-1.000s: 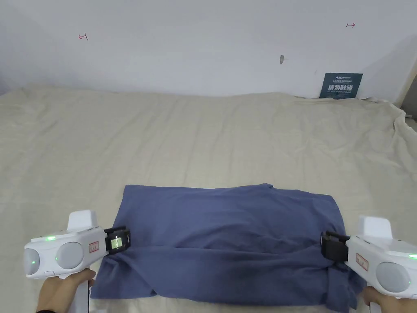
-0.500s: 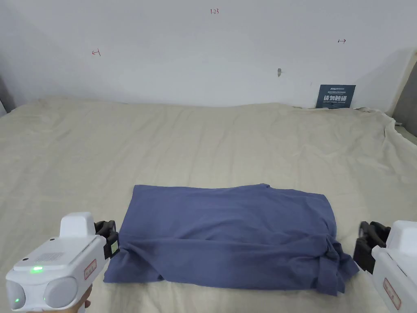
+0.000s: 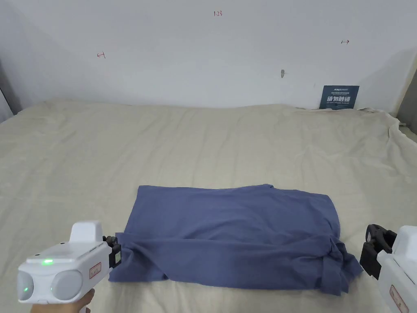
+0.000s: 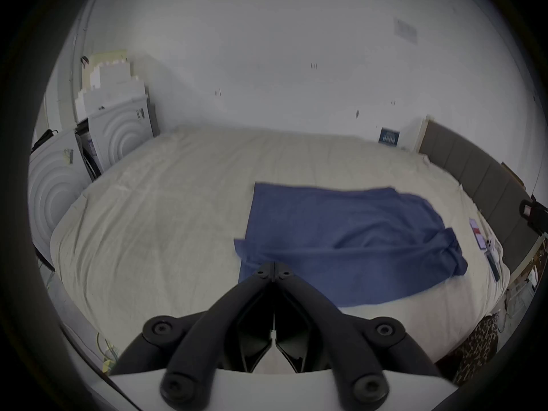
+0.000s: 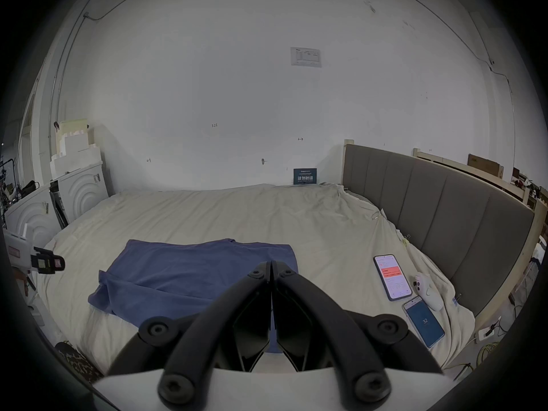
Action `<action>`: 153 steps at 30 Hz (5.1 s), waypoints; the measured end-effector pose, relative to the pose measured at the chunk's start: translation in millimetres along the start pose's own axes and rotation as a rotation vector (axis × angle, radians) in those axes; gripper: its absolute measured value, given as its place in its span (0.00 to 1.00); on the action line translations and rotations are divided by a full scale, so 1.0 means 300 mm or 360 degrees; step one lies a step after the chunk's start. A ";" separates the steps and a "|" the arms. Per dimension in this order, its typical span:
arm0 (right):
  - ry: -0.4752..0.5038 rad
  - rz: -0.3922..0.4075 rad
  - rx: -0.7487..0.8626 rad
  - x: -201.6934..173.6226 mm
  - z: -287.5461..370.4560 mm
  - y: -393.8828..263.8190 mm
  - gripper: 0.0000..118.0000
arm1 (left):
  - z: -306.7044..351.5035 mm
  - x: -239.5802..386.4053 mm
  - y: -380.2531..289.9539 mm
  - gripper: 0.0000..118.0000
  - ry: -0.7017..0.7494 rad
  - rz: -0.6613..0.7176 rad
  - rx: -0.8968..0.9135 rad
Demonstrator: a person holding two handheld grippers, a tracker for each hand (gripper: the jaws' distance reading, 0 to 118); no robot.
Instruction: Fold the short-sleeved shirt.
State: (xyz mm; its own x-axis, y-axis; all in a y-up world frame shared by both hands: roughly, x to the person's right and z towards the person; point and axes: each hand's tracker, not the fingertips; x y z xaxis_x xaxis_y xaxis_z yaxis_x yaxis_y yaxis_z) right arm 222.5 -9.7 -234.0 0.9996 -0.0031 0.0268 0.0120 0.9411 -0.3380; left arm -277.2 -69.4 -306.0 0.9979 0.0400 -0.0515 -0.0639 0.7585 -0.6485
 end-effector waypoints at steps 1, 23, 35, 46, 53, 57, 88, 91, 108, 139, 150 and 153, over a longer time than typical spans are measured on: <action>0.0004 0.0000 -0.0005 0.000 -0.006 -0.001 0.00 | -0.032 -0.011 0.001 0.07 -0.0007 0.0003 -0.0088; 0.0020 -0.0053 -0.0221 0.015 -0.162 -0.075 0.00 | -0.378 -0.026 -0.097 0.06 -0.0059 0.0127 -0.0546; -0.0037 -0.0162 -0.0805 0.067 -0.466 -0.284 0.86 | -0.287 -0.068 -0.007 0.05 -0.0138 0.0092 -0.0354; 0.0029 -0.0166 -0.0988 0.068 -0.557 -0.445 0.08 | -0.259 -0.070 0.001 0.05 -0.0156 0.0108 -0.0357; 0.0117 -0.0119 -0.0840 0.104 -0.439 -0.399 0.07 | -0.241 -0.117 -0.053 0.05 -0.0123 0.0182 -0.0370; 0.0136 -0.0129 -0.0791 0.147 -0.335 -0.382 0.07 | -0.214 -0.148 -0.102 0.05 -0.0113 0.0204 -0.0389; 0.0055 -0.0160 -0.0495 0.094 0.027 -0.239 0.71 | 0.109 0.002 -0.180 0.84 -0.0065 0.0220 -0.0070; 0.0068 -0.0088 -0.0279 0.050 0.074 -0.116 0.71 | 0.205 0.052 -0.082 0.84 -0.0030 0.0114 0.0159; 0.0035 0.0095 0.0133 -0.092 0.099 0.048 0.00 | 0.279 0.126 0.032 0.00 -0.0039 -0.0003 0.0648; -0.0048 0.0089 -0.0136 0.003 -0.480 0.032 0.00 | -0.870 -0.062 0.364 0.59 0.0082 0.0239 -0.0442; 0.0011 -0.0048 -0.0354 0.092 -0.662 0.019 0.00 | -0.839 -0.021 0.336 0.01 0.0016 0.0004 -0.0434; 0.0024 -0.0040 -0.0491 0.137 -0.785 0.019 0.09 | -0.748 -0.014 0.361 0.00 -0.0055 -0.0004 -0.0312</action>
State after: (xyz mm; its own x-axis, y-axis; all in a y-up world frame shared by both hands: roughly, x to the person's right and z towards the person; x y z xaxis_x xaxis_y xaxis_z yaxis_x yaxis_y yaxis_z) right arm 269.5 -84.0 -456.5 0.9991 -0.0327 0.0254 0.0414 0.7936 -0.6071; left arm -291.3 -133.4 -546.5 0.9977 0.0628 -0.0257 -0.0591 0.6176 -0.7843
